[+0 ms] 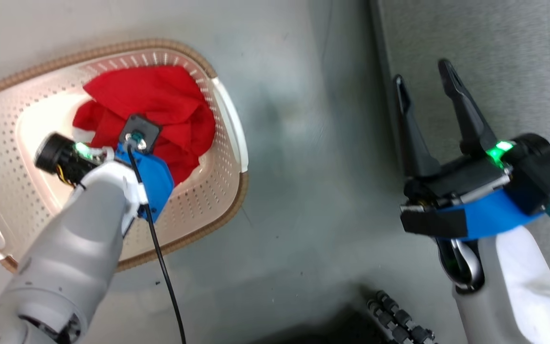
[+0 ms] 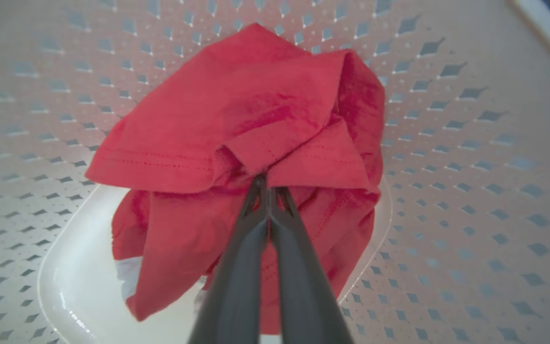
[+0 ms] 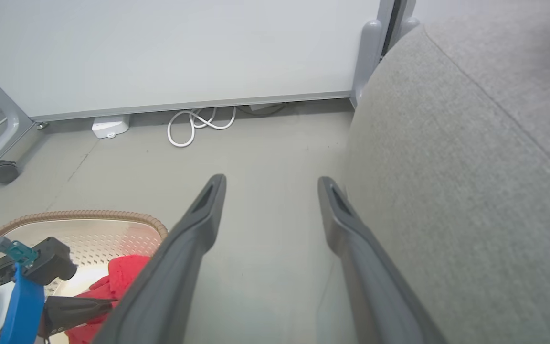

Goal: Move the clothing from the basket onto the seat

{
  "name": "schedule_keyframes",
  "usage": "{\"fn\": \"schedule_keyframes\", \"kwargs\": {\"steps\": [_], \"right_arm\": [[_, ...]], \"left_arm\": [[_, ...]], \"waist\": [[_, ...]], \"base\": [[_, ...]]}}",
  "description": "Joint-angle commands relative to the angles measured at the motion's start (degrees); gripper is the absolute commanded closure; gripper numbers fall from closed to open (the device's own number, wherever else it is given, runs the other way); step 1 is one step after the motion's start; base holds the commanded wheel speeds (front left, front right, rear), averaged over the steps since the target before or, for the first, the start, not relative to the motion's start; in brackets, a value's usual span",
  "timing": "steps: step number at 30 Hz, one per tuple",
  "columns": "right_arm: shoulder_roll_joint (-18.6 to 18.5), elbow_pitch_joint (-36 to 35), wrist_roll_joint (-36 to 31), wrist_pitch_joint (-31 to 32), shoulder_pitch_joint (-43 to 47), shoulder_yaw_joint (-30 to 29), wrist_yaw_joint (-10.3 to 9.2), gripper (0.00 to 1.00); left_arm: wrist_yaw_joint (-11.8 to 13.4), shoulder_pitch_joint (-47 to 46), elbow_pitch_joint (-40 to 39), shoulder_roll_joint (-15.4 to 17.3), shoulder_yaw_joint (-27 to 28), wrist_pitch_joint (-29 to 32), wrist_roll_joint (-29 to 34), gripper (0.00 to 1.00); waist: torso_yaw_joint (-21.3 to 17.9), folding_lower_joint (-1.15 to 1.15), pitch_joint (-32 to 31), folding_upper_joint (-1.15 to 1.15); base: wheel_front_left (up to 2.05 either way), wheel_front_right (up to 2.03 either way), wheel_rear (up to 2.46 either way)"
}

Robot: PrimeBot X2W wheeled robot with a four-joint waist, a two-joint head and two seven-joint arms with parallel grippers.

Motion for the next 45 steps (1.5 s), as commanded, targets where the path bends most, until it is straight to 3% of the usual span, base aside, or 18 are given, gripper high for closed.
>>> {"fn": "schedule_keyframes", "kwargs": {"steps": [1,13,25,33,45], "right_arm": [[0.0,0.6,0.2,-0.3,-0.6,-0.1,0.01,0.0],[0.0,11.4,-1.9,0.2,0.9,-0.6,0.01,0.0],[0.0,14.7,-2.2,3.8,8.4,-1.8,0.02,0.0],[-0.1,15.5,-2.2,5.8,12.0,-1.7,0.01,0.0],[0.0,16.3,-0.3,6.4,14.7,-1.0,0.01,0.0]], "left_arm": [[0.2,0.6,0.0,-0.2,0.0,-0.5,-0.2,1.0],[-0.9,10.9,-2.0,-4.8,1.9,-5.2,-4.2,1.0],[-1.8,17.4,-14.0,-6.5,3.9,-5.7,-4.9,1.0],[-1.9,17.0,-21.6,-6.7,5.3,-5.7,-5.3,1.0],[-1.7,9.2,-28.0,-6.5,4.2,-4.0,-7.9,1.0]], "waist": [[-0.2,0.0,-2.2,0.0],[5.7,0.0,-23.4,0.0],[13.5,0.0,-41.5,0.0],[16.7,0.0,-48.6,0.0],[18.6,0.0,-53.3,0.0]], "base": [[0.0,0.0,0.0],[0.0,0.0,0.0],[0.0,0.0,0.0],[0.0,0.0,0.0],[0.0,0.0,0.0]]}}
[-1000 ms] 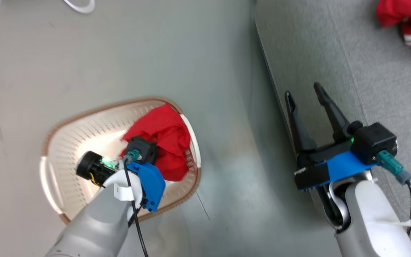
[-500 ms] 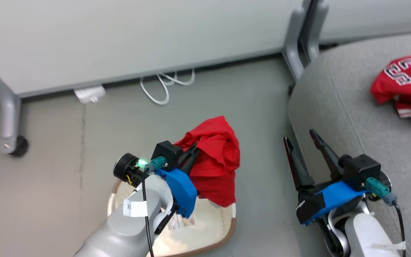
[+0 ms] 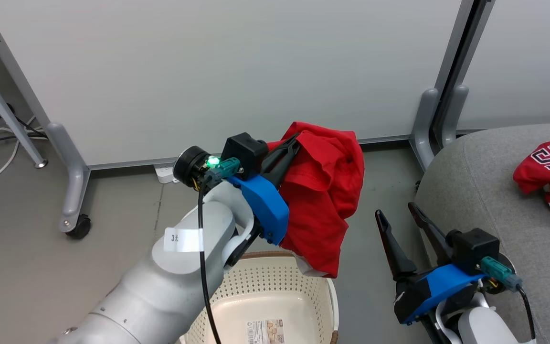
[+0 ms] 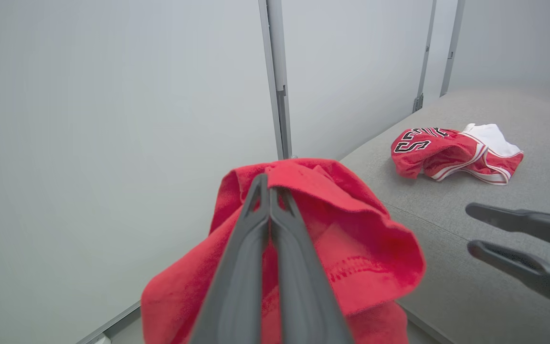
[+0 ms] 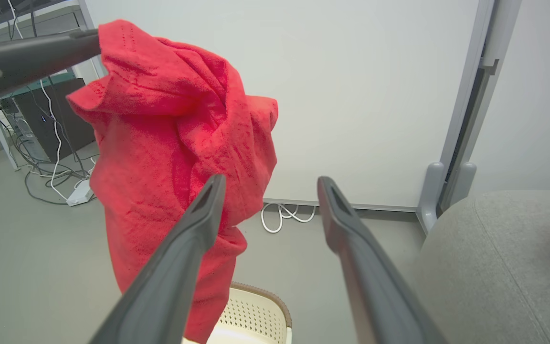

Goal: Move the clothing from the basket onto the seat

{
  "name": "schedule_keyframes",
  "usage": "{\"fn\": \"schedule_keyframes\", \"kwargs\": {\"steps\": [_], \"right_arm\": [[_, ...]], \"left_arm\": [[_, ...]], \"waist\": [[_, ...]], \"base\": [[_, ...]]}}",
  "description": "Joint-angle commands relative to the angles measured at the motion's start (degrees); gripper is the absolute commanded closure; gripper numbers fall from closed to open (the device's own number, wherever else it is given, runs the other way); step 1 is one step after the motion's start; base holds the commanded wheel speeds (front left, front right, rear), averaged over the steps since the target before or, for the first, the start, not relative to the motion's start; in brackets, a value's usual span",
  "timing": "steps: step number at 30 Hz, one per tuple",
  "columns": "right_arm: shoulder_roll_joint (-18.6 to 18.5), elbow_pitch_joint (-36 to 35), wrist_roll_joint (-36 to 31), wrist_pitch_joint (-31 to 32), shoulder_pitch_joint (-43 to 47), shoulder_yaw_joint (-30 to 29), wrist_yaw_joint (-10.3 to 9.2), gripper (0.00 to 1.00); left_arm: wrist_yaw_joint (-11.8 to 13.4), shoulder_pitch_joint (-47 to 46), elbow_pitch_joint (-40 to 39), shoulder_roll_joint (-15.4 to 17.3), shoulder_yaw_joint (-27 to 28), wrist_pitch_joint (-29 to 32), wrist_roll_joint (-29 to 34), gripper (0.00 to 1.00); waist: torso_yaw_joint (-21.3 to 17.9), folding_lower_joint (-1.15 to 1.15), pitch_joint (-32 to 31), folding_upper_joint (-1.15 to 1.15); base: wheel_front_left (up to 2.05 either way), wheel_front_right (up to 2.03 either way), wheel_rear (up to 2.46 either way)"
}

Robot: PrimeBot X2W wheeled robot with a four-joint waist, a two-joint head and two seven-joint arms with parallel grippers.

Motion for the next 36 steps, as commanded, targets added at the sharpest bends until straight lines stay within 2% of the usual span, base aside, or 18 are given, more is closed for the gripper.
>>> {"fn": "schedule_keyframes", "kwargs": {"steps": [1,13,20,28,36], "right_arm": [[-0.1,0.2,0.4,0.0,0.7,0.2,0.01,0.0],[-0.1,0.8,1.3,-0.2,0.0,1.3,0.01,0.0],[-0.1,2.0,1.7,2.7,-3.4,3.2,0.01,0.0],[-0.5,8.2,2.5,8.5,-11.7,4.8,0.02,0.0],[-2.0,19.0,0.6,9.3,-20.0,9.2,0.01,0.0]], "left_arm": [[0.0,-0.7,-0.1,0.1,0.2,0.5,-0.3,1.0],[0.0,-0.2,-0.4,0.1,-1.5,1.9,-1.8,1.0],[0.0,-0.2,-0.5,-0.1,-2.4,1.4,-2.3,1.0],[0.0,0.0,-0.7,-0.4,-3.0,0.9,-3.1,1.0],[0.0,-0.9,-0.9,-0.7,-3.8,0.4,-3.8,1.0]], "waist": [[0.0,0.01,-0.3,0.0],[-0.6,0.01,0.1,0.0],[-0.7,0.01,0.7,0.0],[-0.7,0.01,1.7,0.0],[-0.3,0.01,1.8,0.0]], "base": [[0.0,0.0,0.0],[0.0,0.0,0.0],[0.0,0.0,0.0],[0.0,0.0,0.0],[0.0,0.0,0.0]]}}
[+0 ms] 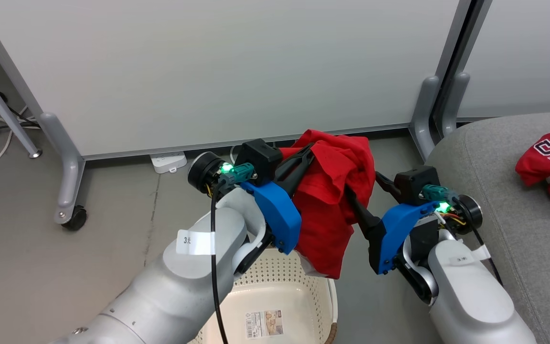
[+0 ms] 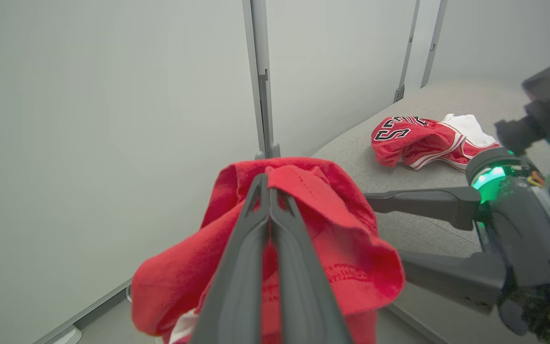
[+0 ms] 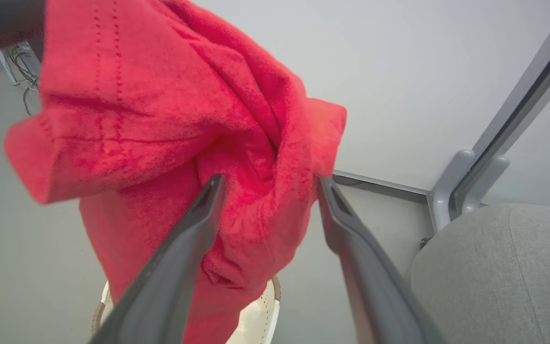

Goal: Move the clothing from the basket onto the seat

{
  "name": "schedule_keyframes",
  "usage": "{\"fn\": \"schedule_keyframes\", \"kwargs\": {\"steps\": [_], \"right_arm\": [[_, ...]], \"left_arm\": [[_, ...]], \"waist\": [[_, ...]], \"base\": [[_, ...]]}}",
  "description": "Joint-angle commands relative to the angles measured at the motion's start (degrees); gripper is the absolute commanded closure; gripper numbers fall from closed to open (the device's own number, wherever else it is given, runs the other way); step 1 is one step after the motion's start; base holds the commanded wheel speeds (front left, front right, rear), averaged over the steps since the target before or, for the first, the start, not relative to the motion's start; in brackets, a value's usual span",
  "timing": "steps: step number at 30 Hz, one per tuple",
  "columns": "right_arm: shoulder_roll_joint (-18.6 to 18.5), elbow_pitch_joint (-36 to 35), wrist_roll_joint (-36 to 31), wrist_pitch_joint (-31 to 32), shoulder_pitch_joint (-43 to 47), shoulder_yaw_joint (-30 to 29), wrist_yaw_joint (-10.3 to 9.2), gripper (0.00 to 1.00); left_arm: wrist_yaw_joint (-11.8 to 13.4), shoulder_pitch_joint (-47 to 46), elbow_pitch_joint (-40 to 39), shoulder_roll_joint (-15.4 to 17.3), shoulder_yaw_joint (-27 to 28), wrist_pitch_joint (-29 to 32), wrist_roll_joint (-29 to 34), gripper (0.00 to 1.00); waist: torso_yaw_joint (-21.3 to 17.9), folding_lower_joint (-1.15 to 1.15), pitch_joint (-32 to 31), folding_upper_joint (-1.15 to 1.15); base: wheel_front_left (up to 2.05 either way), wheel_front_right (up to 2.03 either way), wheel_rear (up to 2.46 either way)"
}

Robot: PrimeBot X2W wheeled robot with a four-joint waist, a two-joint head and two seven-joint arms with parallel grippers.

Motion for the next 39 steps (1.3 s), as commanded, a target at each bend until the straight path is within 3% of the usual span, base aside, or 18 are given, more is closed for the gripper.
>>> {"fn": "schedule_keyframes", "kwargs": {"steps": [1,9,10,11,21,39], "right_arm": [[0.0,1.8,0.2,-0.5,-1.6,0.8,0.01,0.0],[0.9,11.7,2.7,-1.7,-6.3,6.4,0.01,0.0],[1.0,12.7,3.2,-2.1,-7.0,7.2,0.01,0.62],[1.2,13.5,3.9,-2.9,-7.6,7.9,0.01,1.0],[1.5,20.3,8.2,-8.0,-10.6,12.3,0.01,1.0],[1.8,25.4,13.7,-12.2,-13.0,17.4,0.01,1.0]], "left_arm": [[0.0,-0.6,-0.2,0.0,-0.2,-0.5,-0.3,1.0],[0.0,-0.8,-0.4,-0.1,-1.0,-0.6,-1.1,1.0],[0.0,-0.9,-0.3,-0.1,-1.1,-0.6,-1.3,1.0],[0.0,-0.9,-0.3,-0.1,-1.1,-0.6,-1.4,1.0],[0.0,-0.3,0.3,0.5,-1.9,-1.0,-2.5,1.0],[0.0,0.3,1.0,0.6,-2.6,-1.3,-3.9,1.0]], "waist": [[0.0,0.0,-0.1,0.0],[0.0,0.0,-0.8,0.0],[0.0,0.0,-0.8,0.0],[0.1,0.0,-0.9,0.0],[-0.4,0.0,-1.5,0.0],[-1.1,0.0,-2.1,0.0]], "base": [[0.0,0.0,0.0],[0.0,0.0,0.0],[0.0,0.0,0.0],[0.0,0.0,0.0],[0.0,0.0,0.0],[0.0,0.0,0.0]]}}
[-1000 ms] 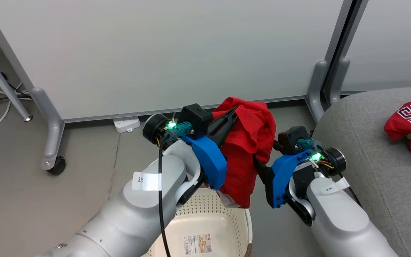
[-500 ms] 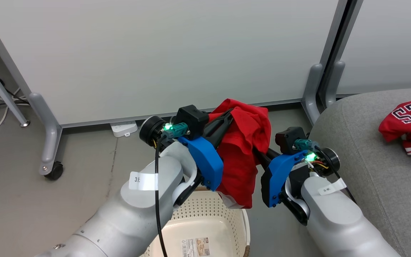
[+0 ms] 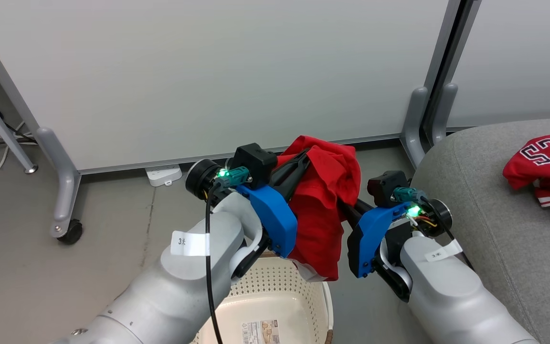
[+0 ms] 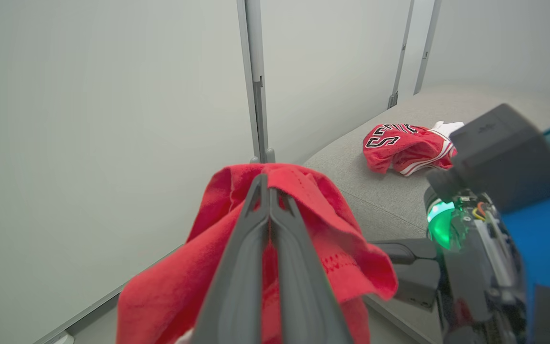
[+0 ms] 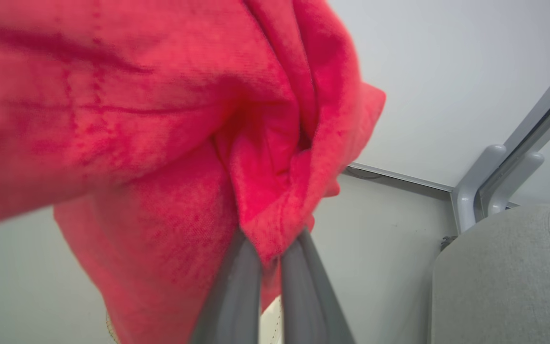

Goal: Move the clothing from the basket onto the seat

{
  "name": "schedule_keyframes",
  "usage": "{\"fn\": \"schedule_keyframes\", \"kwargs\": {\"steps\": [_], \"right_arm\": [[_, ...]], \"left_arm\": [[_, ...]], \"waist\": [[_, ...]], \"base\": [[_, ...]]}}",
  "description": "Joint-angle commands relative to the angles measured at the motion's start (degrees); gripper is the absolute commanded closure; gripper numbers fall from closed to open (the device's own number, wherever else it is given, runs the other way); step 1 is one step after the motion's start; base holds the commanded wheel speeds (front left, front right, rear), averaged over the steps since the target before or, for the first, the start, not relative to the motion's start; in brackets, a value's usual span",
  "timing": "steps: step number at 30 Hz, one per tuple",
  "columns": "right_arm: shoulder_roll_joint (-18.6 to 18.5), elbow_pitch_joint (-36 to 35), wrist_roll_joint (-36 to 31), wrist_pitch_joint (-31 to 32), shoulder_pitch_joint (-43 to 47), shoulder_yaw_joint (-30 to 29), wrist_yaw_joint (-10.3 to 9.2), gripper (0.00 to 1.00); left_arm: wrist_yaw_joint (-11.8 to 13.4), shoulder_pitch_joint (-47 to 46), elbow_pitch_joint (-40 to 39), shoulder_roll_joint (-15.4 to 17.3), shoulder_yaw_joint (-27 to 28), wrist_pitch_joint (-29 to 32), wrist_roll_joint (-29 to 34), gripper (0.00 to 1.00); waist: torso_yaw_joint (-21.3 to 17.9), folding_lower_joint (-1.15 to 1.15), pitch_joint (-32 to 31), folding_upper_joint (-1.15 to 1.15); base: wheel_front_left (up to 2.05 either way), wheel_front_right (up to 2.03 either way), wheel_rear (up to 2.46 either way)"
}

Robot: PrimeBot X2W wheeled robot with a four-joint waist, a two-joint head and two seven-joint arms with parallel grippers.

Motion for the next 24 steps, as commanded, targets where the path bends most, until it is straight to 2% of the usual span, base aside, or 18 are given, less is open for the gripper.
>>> {"fn": "schedule_keyframes", "kwargs": {"steps": [1,10,11,12,17,24], "right_arm": [[0.2,0.4,0.4,-0.4,-0.9,0.2,0.01,1.0],[0.2,1.9,2.1,-1.6,-1.9,1.9,0.01,1.0],[0.2,2.1,2.2,-1.8,-1.9,2.1,0.01,1.0],[0.2,2.1,2.4,-1.9,-2.0,2.3,0.01,1.0],[0.2,2.0,3.6,-2.9,-2.7,3.0,0.01,1.0],[-0.2,2.4,4.6,-4.4,-3.7,3.0,0.02,1.0]], "left_arm": [[0.0,0.3,0.1,0.3,-0.3,-0.4,-0.3,1.0],[0.2,0.2,0.5,0.2,-0.1,-0.7,-0.4,0.98],[0.4,0.4,0.5,0.3,0.2,-0.7,-0.5,0.34],[0.4,0.8,0.4,0.3,0.5,-0.8,-0.9,0.0],[0.6,4.6,-1.8,1.5,4.7,-1.4,-2.7,0.0],[3.1,18.1,-14.8,6.8,16.5,-1.4,5.8,0.0]], "waist": [[0.0,0.0,0.0,0.0],[0.1,0.0,0.2,0.0],[0.1,0.0,0.2,0.0],[0.1,0.0,0.2,0.0],[-0.3,0.0,0.7,0.0],[-0.4,0.0,1.8,0.0]], "base": [[0.0,0.0,0.0],[0.0,0.0,0.0],[0.0,0.0,0.0],[0.0,0.0,0.0],[0.0,0.0,0.0],[0.0,0.0,0.0]]}}
